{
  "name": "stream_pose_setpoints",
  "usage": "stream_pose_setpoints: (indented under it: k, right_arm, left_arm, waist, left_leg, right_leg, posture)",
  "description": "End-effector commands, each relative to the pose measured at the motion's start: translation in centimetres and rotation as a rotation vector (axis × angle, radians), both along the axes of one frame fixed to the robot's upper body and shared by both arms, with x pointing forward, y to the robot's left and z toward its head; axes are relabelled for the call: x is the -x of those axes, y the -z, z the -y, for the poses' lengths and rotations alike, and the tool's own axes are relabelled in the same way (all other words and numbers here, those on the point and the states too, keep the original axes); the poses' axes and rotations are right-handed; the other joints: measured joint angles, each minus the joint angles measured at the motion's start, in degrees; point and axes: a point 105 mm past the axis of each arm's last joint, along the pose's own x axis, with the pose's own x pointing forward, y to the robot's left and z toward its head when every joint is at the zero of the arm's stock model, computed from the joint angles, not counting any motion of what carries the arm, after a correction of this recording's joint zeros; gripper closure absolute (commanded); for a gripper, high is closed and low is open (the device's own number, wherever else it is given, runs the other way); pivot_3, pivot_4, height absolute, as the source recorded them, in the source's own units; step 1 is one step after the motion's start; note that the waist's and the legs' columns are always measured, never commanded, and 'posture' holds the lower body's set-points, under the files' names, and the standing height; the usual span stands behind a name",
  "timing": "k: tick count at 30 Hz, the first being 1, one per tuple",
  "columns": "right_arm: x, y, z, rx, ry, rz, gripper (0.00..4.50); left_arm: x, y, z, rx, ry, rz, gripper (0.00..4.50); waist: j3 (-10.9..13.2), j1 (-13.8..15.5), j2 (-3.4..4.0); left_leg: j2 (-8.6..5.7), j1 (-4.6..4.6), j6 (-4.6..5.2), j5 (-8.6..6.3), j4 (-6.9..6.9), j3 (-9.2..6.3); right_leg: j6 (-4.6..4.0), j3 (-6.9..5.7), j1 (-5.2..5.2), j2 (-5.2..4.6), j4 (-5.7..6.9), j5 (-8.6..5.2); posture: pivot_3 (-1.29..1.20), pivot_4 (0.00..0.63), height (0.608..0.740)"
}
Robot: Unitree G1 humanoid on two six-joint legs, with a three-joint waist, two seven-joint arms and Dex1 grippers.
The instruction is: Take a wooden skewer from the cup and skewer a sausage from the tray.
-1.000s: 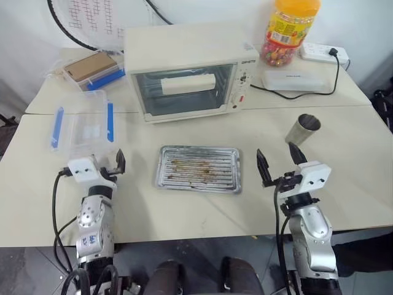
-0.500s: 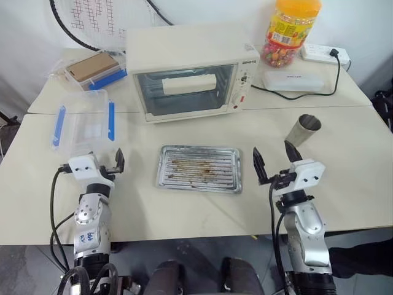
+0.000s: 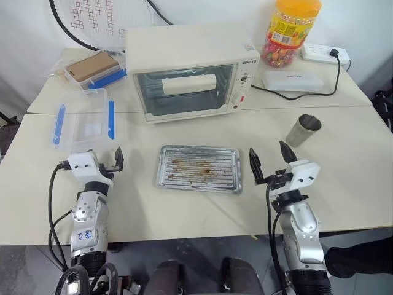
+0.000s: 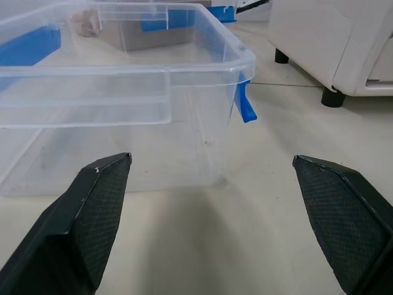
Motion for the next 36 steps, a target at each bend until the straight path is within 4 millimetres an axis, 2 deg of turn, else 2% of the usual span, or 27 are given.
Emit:
stream_pose_setpoints:
  k: [1,16,27,32,36]
  right_arm:
    - [0.2,-1.0,0.3,-0.024,0.004,0.052,0.0]
    - [0.7,-1.2,0.9,-0.031,0.02,0.06,0.0]
    - [0.9,-1.6,1.5,-0.021,0.017,0.069,0.0]
    - [1.4,-1.8,1.9,-0.016,0.021,0.078,0.0]
    - [1.8,-1.5,1.9,0.002,-0.007,0.054,0.0]
  left_arm:
    - [-0.1,-1.3,0.2,-0.018,0.011,0.05,0.02]
    - [0.2,-1.4,0.6,-0.011,0.046,0.061,0.02]
    - [0.7,-1.3,0.3,-0.009,0.005,0.071,0.02]
    - [1.5,-2.3,0.6,-0.029,0.033,0.112,0.02]
    - [2.6,-2.1,1.2,-0.04,0.075,0.111,0.02]
  waist:
    - [0.0,0.01,0.0]
    - [0.0,0.0,0.0]
    - [0.0,0.02,0.0]
    - [0.0,-0.02,0.0]
    - [0.0,0.0,0.0]
  left_leg:
    - [0.0,0.0,0.0,0.0,0.0,0.0]
    - [0.0,0.0,0.0,0.0,0.0,0.0]
    - [0.0,-0.01,0.0,0.0,0.0,-0.01]
    - [0.0,0.0,0.0,0.0,0.0,0.0]
    - [0.01,-0.01,0.0,0.0,-0.01,0.0]
  right_leg:
    - [0.0,0.0,0.0,0.0,0.0,0.0]
    - [0.0,0.0,0.0,0.0,0.01,0.0]
    - [0.0,0.0,0.0,0.0,0.0,0.0]
    - [0.0,0.0,0.0,0.0,0.0,0.0]
    - [0.0,0.0,0.0,0.0,-0.02,0.0]
  posture:
    - [0.0,0.15,0.74]
    - [0.0,0.15,0.74]
    - [0.0,0.15,0.74]
    - [0.0,0.15,0.74]
    - [0.0,0.15,0.74]
